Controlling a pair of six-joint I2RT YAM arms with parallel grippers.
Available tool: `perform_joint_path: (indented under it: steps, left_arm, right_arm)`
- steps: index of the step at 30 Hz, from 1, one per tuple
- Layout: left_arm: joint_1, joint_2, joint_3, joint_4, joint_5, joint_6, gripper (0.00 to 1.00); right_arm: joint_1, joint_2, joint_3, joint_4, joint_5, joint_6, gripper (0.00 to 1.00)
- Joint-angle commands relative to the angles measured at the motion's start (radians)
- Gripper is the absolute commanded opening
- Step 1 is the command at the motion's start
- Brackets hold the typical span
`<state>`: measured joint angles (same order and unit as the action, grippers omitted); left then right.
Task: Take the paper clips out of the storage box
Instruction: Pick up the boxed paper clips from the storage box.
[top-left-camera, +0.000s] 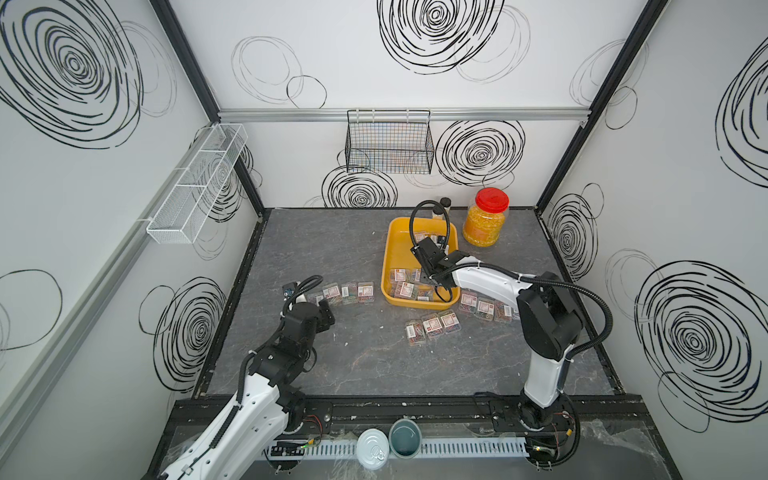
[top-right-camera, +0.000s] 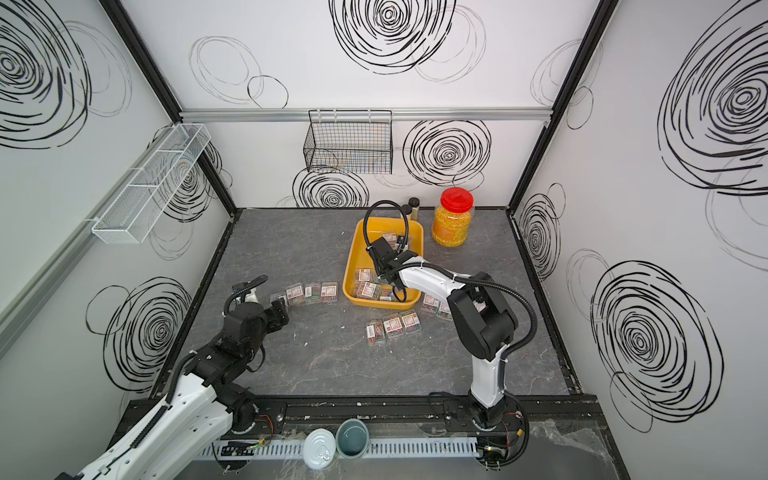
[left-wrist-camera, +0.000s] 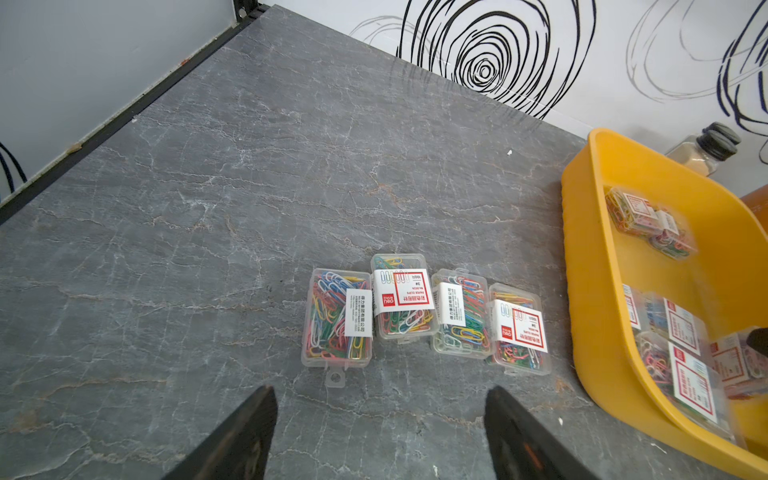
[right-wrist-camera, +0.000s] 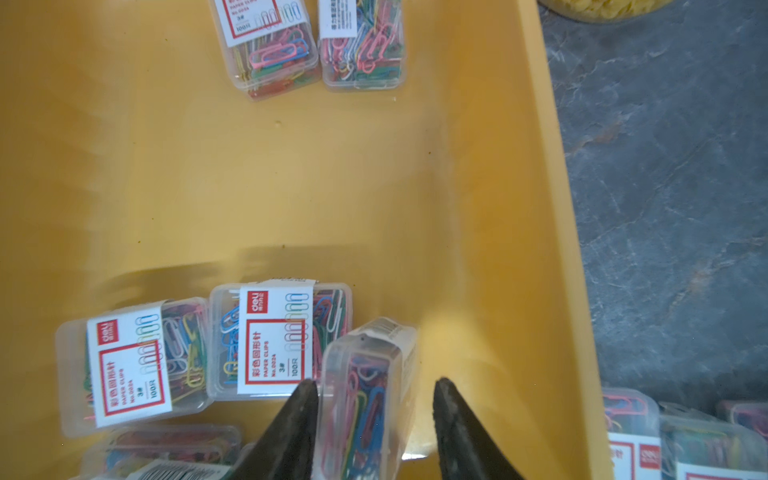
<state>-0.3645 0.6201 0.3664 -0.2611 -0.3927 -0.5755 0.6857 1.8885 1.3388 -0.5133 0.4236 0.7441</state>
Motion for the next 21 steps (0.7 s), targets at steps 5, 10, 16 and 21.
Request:
perform_joint_path:
  steps: [5, 10, 16, 21]
  left_arm:
    - [0.003, -0.014, -0.014, 0.02, -0.006, 0.002, 0.83]
    - [0.006, -0.017, -0.016, 0.019, -0.006, 0.0, 0.83]
    - [0.007, -0.017, -0.016, 0.018, -0.005, 0.001, 0.84]
    - [0.009, -0.022, -0.015, 0.017, -0.008, -0.001, 0.84]
  right_arm:
    - [-0.006, 0.031, 0.018, -0.037, 0.004, 0.013, 0.46]
    - [-0.011, 0.02, -0.005, -0.033, 0.011, 0.018, 0.42]
    - [-0.009, -0.022, -0.004, -0.026, 0.017, -0.004, 0.27]
    - [0.024, -0.137, -0.008, -0.046, 0.069, -0.029, 0.22]
